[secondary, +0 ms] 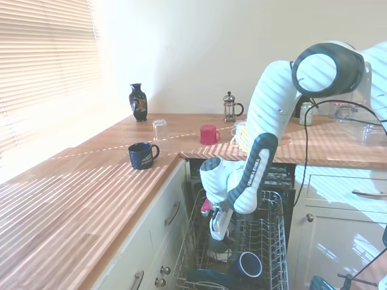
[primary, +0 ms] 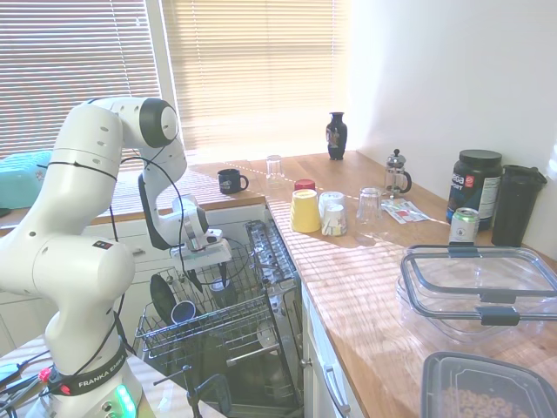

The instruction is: Take a mug cup out of the rack

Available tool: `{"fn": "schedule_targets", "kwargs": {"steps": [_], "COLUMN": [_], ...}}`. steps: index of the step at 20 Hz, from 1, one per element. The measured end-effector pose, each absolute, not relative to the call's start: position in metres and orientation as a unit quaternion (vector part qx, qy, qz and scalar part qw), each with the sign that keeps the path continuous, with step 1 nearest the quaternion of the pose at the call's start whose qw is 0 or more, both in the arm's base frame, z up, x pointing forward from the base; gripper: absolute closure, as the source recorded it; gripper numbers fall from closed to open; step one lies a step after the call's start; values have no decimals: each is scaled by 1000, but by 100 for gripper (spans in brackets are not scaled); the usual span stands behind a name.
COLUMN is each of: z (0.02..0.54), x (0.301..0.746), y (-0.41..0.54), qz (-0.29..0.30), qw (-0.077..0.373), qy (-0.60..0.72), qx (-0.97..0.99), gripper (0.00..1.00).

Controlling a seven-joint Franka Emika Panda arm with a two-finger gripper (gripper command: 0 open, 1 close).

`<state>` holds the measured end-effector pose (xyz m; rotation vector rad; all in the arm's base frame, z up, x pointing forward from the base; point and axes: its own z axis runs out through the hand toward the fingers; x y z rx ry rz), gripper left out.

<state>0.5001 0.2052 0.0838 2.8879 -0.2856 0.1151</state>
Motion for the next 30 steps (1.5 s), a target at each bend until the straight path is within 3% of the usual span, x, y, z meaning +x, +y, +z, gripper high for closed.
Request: {"fn": "schedule_targets", "kwargs": {"steps": [8,30], "z": [58,18], "x": [527,534], "y": [211,189], "qz": [41,41], "qw": [120,100], "qy": [-79,-59], "qx": [989,992], "gripper": [0,0]}}
